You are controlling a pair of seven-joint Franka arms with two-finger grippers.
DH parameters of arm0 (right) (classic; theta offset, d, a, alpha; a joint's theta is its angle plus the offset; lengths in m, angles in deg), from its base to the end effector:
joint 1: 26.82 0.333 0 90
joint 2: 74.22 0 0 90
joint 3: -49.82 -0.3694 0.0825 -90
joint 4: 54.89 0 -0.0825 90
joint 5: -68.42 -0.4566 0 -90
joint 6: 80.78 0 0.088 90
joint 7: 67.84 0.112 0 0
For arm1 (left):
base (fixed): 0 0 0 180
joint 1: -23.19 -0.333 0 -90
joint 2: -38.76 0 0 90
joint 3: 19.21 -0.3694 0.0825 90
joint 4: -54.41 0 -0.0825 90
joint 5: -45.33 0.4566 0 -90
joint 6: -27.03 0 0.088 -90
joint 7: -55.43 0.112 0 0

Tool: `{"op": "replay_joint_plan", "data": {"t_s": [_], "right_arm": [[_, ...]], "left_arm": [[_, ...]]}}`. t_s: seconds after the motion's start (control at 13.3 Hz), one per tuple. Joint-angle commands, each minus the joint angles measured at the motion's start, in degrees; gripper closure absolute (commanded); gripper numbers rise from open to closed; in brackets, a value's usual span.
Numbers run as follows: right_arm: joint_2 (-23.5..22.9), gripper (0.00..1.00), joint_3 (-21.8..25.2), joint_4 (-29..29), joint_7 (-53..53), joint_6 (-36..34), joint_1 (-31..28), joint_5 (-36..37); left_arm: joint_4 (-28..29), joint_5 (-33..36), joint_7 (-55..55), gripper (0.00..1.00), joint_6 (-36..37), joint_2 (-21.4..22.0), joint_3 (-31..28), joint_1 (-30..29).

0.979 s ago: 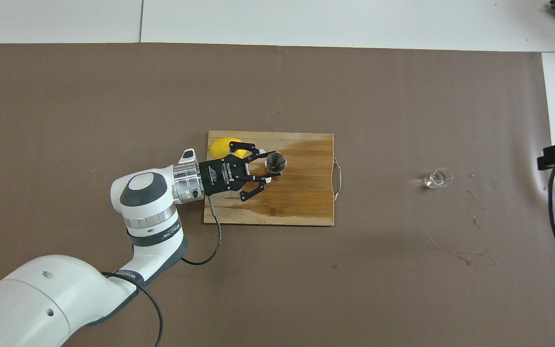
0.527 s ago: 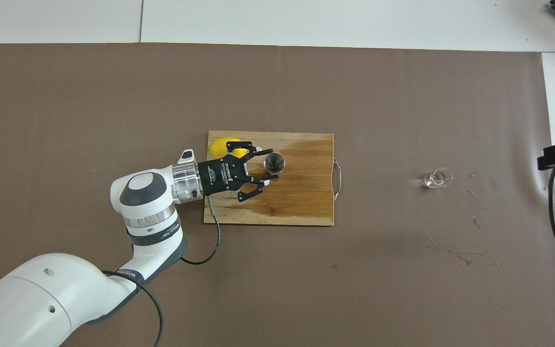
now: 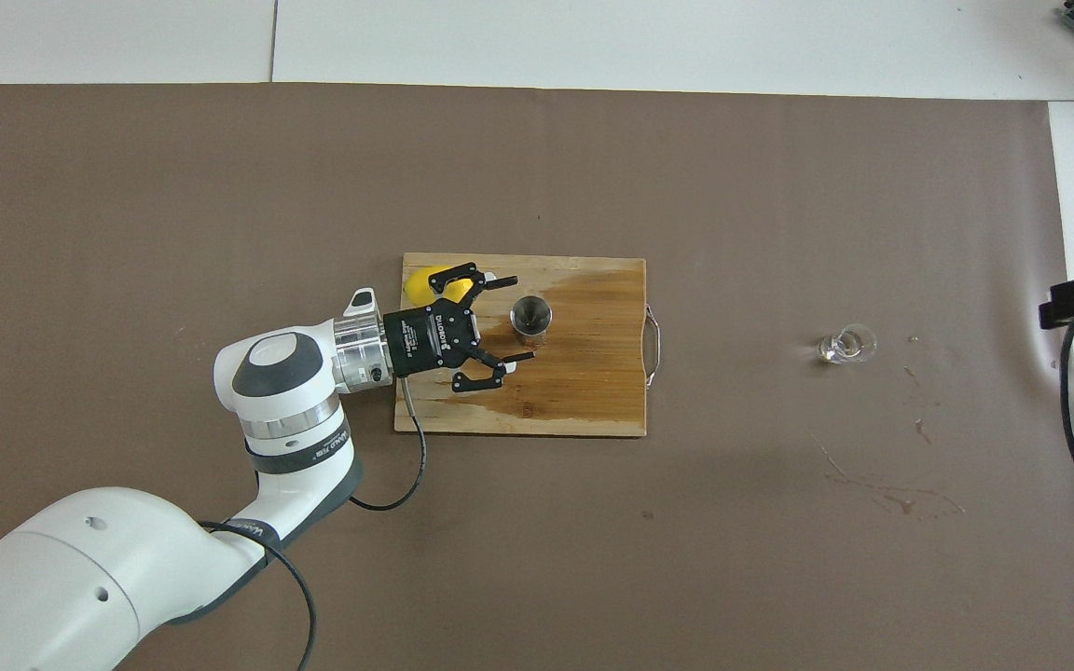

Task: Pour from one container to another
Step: 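Withdraw the left gripper while the right gripper reaches the clear glass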

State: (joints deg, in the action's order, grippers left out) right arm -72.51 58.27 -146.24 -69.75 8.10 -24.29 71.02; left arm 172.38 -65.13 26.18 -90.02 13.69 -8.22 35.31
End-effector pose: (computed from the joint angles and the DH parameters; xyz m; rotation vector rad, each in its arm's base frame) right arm 0.6102 -0.0699 0.6768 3.0996 -0.1093 -0.0254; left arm 0.5938 -0.3101 0.2362 1.1885 1.3229 -0.9947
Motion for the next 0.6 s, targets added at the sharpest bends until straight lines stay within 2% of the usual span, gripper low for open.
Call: {"op": "replay_joint_plan", "data": {"t_s": [0.0, 0.3, 0.53], "right_arm": [[-0.66, 0.0, -0.18, 0.12, -0.82, 0.67, -0.69, 0.13], [-0.57, 0.0, -0.18, 0.12, -0.73, 0.59, -0.69, 0.22], [-0.66, 0.0, -0.18, 0.12, -0.73, 0.67, -0.78, 0.13]], "left_arm": [[-1.07, -0.99, 0.25, 0.0, -0.37, -0.78, -0.97, 1.15], [-1.07, 0.5, -0.46, 0.0, 0.33, 0.1, -1.06, 0.18], [0.24, 3.66, -0.98, 0.0, 2.26, 2.29, -0.97, -3.24]]}}
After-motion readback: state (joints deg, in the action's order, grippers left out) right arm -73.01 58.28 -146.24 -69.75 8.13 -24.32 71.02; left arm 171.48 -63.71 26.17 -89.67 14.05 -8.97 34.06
